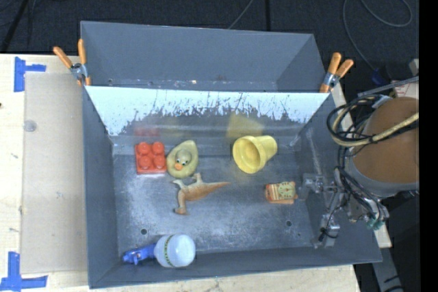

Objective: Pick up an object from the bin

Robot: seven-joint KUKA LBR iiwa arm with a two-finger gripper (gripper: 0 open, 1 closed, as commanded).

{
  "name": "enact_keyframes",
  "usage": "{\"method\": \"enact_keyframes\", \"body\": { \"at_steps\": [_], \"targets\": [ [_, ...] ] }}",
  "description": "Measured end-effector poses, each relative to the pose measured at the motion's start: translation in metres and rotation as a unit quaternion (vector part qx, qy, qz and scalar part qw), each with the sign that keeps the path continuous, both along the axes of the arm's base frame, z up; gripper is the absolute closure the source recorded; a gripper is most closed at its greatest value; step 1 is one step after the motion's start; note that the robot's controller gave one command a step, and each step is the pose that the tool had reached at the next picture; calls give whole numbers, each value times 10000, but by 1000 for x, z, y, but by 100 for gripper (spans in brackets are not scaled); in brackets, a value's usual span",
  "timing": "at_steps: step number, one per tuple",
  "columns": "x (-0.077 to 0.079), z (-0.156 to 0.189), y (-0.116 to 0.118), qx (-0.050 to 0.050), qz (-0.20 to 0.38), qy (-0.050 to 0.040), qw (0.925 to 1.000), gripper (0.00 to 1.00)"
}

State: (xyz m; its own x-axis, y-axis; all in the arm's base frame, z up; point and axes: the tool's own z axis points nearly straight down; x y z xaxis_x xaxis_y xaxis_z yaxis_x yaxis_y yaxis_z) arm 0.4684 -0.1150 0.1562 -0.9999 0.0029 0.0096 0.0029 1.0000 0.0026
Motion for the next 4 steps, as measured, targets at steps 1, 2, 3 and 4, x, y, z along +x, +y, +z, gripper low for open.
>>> {"method": "enact_keyframes", "body": {
  "at_steps": [1, 2, 3, 4],
  "targets": [
    [2, 4, 0, -10, 19, -36, 10000, 0],
    [60, -43, 7, -13, 181, -58, 9998, 0],
    [77, -80, 14, -2, -65, -47, 10000, 0],
    [71, -86, 13, -13, -127, -53, 9999, 100]
  ]
}}
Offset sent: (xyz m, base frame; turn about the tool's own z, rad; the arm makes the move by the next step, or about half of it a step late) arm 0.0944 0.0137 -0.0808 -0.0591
